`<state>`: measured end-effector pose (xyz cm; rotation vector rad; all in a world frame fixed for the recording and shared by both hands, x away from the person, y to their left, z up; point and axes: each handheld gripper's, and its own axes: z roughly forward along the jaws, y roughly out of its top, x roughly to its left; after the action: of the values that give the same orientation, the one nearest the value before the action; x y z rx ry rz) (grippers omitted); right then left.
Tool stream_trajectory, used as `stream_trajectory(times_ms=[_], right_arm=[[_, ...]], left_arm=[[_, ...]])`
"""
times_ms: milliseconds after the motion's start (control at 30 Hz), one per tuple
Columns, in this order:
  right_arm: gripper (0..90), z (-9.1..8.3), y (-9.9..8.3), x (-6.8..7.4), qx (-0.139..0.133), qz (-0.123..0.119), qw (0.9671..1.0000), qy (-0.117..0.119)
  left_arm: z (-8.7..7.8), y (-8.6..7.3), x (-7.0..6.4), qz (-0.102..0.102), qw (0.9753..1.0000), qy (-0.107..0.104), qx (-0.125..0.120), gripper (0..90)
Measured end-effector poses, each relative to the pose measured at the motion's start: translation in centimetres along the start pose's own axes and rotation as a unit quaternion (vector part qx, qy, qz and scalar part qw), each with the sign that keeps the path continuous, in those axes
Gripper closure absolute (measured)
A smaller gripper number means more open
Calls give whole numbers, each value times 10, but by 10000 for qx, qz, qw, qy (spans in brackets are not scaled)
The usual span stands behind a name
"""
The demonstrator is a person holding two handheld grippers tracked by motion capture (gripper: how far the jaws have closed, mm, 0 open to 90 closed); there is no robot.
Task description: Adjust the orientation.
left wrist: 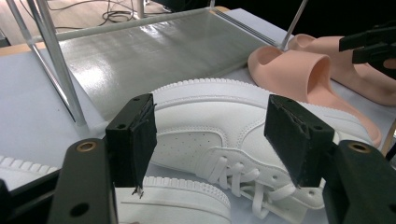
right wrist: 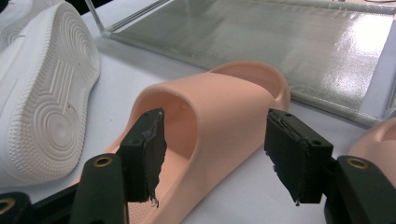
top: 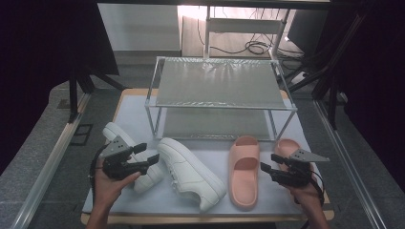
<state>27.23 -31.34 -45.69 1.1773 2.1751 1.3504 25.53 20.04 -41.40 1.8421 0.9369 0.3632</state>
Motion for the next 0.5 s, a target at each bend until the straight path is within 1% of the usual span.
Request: stream_trajectory(times_ms=[133,167,200,233,267,300,333,400,433,467,500], right_arm=[[419,1,0,-2,70,-12,10000,-19],[472,0,-1,-3,85,9,10000,-47],[472,0,-1,-3,85,9,10000,-47],[521,0,-2,-4,102,18,9999,8],[521,0,-2,-4,102,18,9999,8],[541,-1,-3,-4,114,27,9999,22],[593,-2,-3,-4,125,55,9999,-16],[611,-3,-3,-4,120,72,9999,-23],[639,-3,-3,-4,83,64,9999,-55],[699,-4,-4,-4,70,90,9999,-111],[699,-4,-4,-4,70,90,9999,-111]], left_arm=[[2,0,-2,21,10000,-7,46,347],[2,0,-2,26,10000,-2,50,347],[2,-1,-3,33,10000,4,50,347],[1,-1,-4,46,10000,-7,44,347],[1,-1,-4,46,10000,-7,44,347],[1,0,-5,58,10000,-4,40,347],[-1,1,-5,66,10000,3,17,347],[-1,2,-6,72,10000,-5,10,348],[-1,2,-6,81,10000,-7,10,348],[-1,3,-6,88,10000,-16,5,349],[-1,4,-6,92,10000,-30,2,349]])
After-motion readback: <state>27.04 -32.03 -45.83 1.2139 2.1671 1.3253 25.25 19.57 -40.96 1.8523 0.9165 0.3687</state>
